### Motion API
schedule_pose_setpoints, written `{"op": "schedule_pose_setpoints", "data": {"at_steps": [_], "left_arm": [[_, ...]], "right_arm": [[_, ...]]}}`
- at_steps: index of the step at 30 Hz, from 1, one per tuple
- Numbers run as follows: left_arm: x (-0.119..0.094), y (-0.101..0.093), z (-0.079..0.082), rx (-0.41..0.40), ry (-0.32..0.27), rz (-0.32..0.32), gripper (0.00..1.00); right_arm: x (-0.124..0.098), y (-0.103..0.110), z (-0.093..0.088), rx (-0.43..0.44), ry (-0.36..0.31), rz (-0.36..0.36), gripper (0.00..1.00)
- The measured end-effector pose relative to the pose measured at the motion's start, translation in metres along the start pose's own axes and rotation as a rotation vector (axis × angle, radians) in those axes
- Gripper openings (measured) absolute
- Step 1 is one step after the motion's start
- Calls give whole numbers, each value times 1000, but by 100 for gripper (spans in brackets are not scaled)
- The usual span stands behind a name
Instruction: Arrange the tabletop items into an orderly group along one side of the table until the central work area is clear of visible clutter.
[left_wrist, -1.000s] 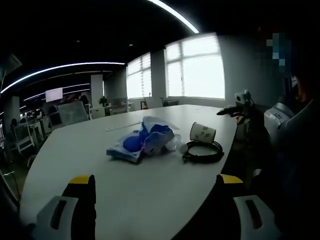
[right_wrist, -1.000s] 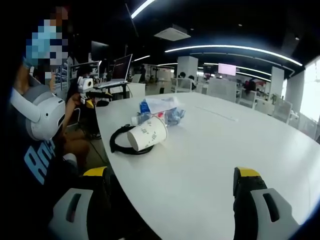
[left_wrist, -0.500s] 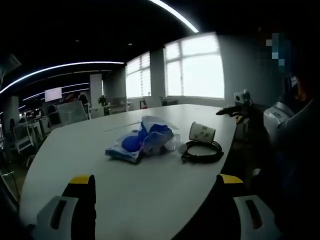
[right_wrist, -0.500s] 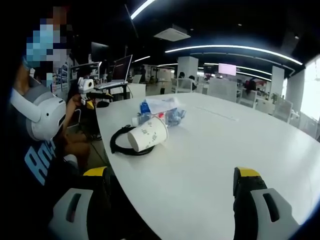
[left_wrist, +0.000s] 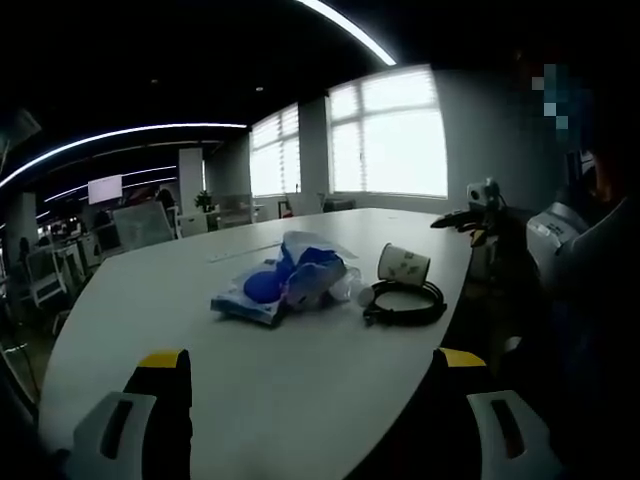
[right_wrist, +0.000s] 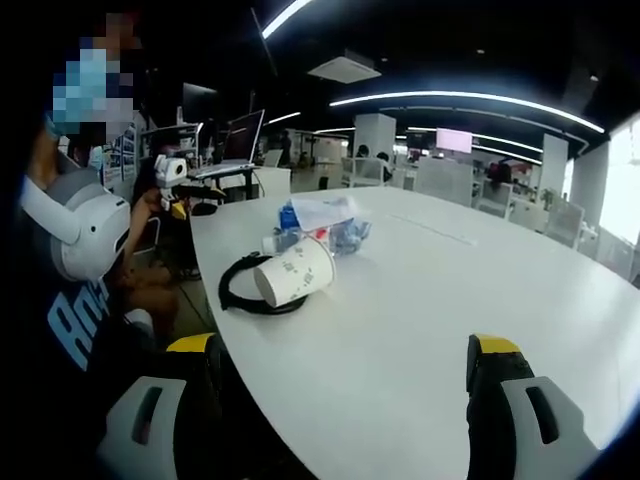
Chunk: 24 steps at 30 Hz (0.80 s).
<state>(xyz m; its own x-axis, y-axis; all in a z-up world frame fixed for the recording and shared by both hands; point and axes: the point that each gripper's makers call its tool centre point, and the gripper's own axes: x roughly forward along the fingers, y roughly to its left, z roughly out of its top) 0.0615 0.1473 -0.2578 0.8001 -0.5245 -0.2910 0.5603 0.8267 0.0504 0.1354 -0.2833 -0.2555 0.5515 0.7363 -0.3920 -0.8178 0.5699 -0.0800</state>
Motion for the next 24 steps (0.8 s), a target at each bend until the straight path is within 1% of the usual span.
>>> {"op": "schedule_pose_setpoints", "data": {"at_steps": [13, 21, 24], "left_arm": [[2, 1, -1, -10, -4, 5, 100], [11, -5, 2, 6, -3, -19, 100], [13, -6, 2, 6, -4, -27, 100]], "right_arm": [[0, 0, 4, -12, -9, 0, 100], [6, 4, 6, -28, -6, 30, 100], [8, 4, 9, -31, -13, 25, 100]]}}
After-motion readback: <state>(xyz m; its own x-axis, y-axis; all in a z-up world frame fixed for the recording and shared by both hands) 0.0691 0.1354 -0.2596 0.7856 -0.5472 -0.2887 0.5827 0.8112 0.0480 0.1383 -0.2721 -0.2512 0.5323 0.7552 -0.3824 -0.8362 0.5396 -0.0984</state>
